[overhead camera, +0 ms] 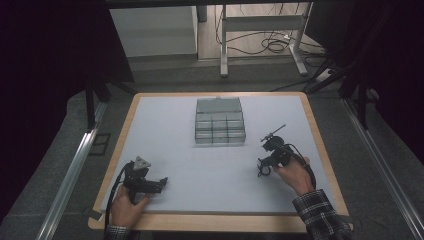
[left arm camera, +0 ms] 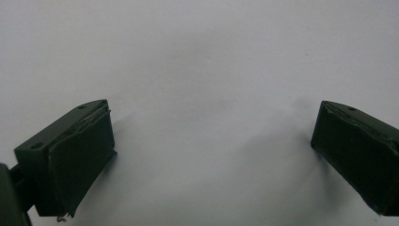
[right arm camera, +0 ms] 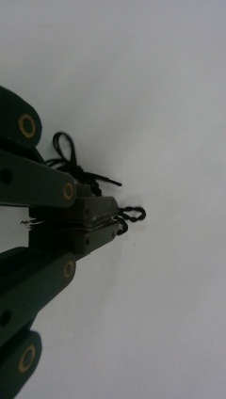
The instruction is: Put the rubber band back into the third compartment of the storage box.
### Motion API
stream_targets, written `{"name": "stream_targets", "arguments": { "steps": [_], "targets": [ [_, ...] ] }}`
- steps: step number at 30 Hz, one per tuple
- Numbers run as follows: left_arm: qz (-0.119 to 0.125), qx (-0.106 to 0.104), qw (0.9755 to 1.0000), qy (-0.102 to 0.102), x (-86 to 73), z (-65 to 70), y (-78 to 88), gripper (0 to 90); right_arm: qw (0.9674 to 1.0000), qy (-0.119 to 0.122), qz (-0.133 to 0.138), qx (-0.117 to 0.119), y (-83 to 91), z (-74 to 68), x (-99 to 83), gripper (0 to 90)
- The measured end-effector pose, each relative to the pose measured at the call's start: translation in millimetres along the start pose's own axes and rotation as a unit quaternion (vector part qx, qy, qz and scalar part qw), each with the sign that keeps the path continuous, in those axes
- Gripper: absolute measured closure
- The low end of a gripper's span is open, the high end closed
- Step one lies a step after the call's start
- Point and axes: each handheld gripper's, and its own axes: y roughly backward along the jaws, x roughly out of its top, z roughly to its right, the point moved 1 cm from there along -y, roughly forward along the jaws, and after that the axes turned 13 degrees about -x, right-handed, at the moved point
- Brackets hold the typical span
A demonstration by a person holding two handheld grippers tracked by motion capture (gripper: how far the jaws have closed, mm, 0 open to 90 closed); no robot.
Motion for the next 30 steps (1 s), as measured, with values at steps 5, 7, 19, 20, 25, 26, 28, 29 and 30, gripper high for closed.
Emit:
{"name": "stream_targets", "arguments": {
  "steps": [5, 7, 19, 20, 25, 26, 28, 29, 30],
  "targets": [
    [0.0, 0.0, 1.0, 0.0, 0.0, 0.0, 0.0, 0.0, 0.9999, -0.004, 0.007, 0.008, 9.1, 3.3, 3.0, 86.5],
    [0.0, 0.0, 1.0, 0.0, 0.0, 0.0, 0.0, 0.0, 0.9999, -0.007, 0.008, 0.012, 13.3, 4.7, 4.5, 86.5],
    [0.0, 0.0, 1.0, 0.0, 0.0, 0.0, 0.0, 0.0, 0.9994, -0.015, 0.022, 0.021, 29.5, 9.2, 15.6, 86.5],
    [0.0, 0.0, 1.0, 0.0, 0.0, 0.0, 0.0, 0.0, 0.9994, -0.015, 0.022, 0.022, 32.6, 9.7, 18.4, 86.5],
    [0.0, 0.0, 1.0, 0.0, 0.0, 0.0, 0.0, 0.0, 0.9993, -0.016, 0.027, 0.023, 38.6, 10.8, 24.9, 86.5],
    [0.0, 0.0, 1.0, 0.0, 0.0, 0.0, 0.0, 0.0, 0.9992, -0.017, 0.028, 0.024, 39.6, 11.0, 26.2, 86.5],
    [0.0, 0.0, 1.0, 0.0, 0.0, 0.0, 0.0, 0.0, 0.9991, -0.018, 0.029, 0.026, 41.4, 11.6, 29.0, 86.5],
    [0.0, 0.0, 1.0, 0.0, 0.0, 0.0, 0.0, 0.0, 0.9991, -0.019, 0.028, 0.026, 42.1, 11.8, 30.4, 86.5],
    [0.0, 0.0, 1.0, 0.0, 0.0, 0.0, 0.0, 0.0, 0.9991, -0.019, 0.029, 0.025, 42.6, 12.1, 31.8, 86.5]
  ]
}}
